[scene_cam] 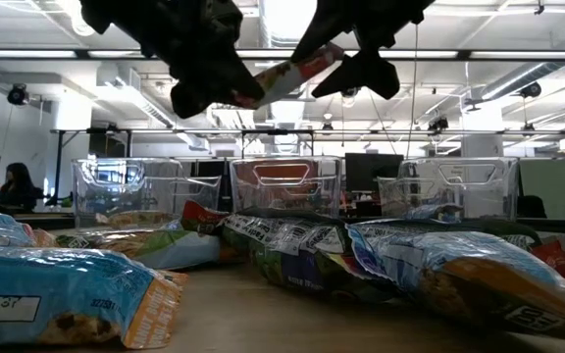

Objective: Pick and place Granola Bars by type
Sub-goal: Put the red granola bar into the middle transparent bin

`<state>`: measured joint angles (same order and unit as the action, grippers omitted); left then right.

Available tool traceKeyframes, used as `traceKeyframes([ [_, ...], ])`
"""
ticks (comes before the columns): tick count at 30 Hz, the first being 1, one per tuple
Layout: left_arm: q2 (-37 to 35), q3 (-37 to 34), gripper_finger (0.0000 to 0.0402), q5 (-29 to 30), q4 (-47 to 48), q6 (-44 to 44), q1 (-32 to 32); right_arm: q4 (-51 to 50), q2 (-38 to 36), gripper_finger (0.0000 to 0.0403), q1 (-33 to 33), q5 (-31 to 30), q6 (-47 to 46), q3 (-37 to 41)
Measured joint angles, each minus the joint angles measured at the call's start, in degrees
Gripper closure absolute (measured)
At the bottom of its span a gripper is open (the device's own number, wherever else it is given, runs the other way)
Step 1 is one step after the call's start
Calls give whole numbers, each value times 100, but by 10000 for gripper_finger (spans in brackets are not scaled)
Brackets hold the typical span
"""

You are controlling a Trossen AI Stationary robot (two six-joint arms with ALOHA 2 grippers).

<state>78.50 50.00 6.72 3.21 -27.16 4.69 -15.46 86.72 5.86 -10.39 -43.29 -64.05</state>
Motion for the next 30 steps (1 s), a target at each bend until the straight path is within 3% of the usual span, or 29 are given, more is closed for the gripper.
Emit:
traceKeyframes([
  [6, 0, 15, 342, -18, -84, 62, -57, 3, 0, 171, -35, 0, -4, 4],
  [17, -1, 22, 342, 167, -71, 54, -62, 21, -1, 290, -120, -137, -57, -4],
  [23, -24, 6, 341, 1121, 586, -247, -59, 202, 30, 330, -380, -247, -57, -13],
  [30, -164, 0, 342, 1666, 1120, -626, -71, 124, -24, 328, -826, -497, -197, -22],
])
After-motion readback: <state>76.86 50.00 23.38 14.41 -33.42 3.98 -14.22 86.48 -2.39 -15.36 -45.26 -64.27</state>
